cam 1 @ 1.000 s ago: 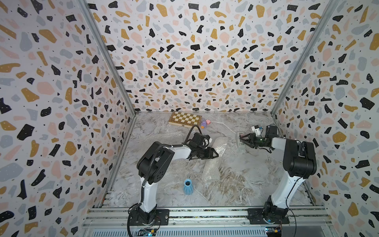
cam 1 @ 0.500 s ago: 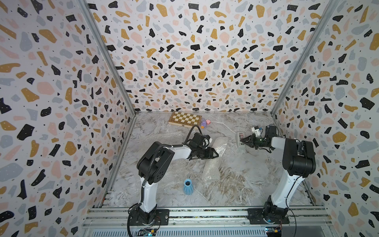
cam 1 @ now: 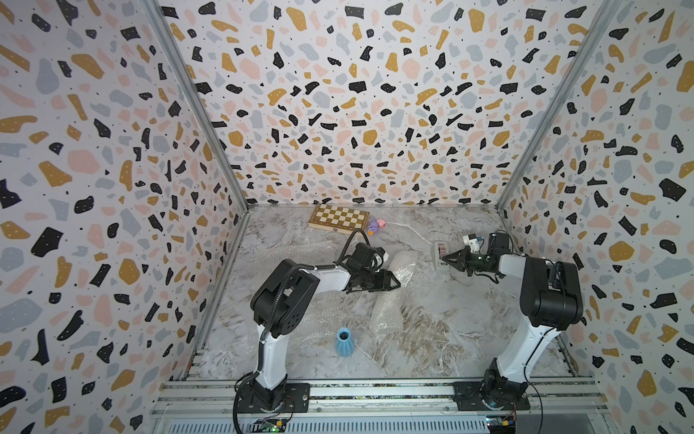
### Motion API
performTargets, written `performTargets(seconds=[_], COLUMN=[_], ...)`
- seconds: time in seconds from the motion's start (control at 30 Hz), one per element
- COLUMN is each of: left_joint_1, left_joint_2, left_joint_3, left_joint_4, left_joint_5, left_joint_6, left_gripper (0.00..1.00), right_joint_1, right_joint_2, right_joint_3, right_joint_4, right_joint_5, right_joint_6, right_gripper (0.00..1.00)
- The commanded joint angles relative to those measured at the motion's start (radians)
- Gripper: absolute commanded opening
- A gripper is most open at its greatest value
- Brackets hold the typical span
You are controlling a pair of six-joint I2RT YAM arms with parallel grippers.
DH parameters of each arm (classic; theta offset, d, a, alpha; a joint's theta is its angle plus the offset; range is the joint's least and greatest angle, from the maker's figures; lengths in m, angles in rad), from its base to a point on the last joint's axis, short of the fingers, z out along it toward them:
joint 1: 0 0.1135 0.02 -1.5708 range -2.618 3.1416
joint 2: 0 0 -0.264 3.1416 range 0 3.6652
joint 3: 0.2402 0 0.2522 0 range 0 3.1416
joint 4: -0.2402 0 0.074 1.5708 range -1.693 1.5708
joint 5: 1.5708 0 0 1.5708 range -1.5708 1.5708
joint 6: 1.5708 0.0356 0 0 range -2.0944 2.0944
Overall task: Wrap vases in bubble wrap
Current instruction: Tear off the tape using the Tape Cutter.
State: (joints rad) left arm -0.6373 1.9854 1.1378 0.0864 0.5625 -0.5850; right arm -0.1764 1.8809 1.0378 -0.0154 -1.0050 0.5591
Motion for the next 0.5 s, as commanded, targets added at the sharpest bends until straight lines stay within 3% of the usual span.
performTargets(seconds=[0.0, 0.47], left_joint_1=[-0.005, -0.007], left_joint_2=[0.038, 0.043], left_joint_3=[-0.017, -0.021], left_joint_4=[-0.111, -0.103], left_joint_5=[-0.083, -0.083], left_joint_6=[0.01, 0.003], left_gripper=[0.57, 0.57], right_joint_1=[-0.021, -0.025], right_joint_2=[-0.086, -0.119], right_joint_3=[-0.029, -0.181], right_joint_4=[0.001, -0.008], right_joint_5=[-0.06, -0.014], right_joint_6=[0.036, 0.016], right_gripper=[0.0, 0.0])
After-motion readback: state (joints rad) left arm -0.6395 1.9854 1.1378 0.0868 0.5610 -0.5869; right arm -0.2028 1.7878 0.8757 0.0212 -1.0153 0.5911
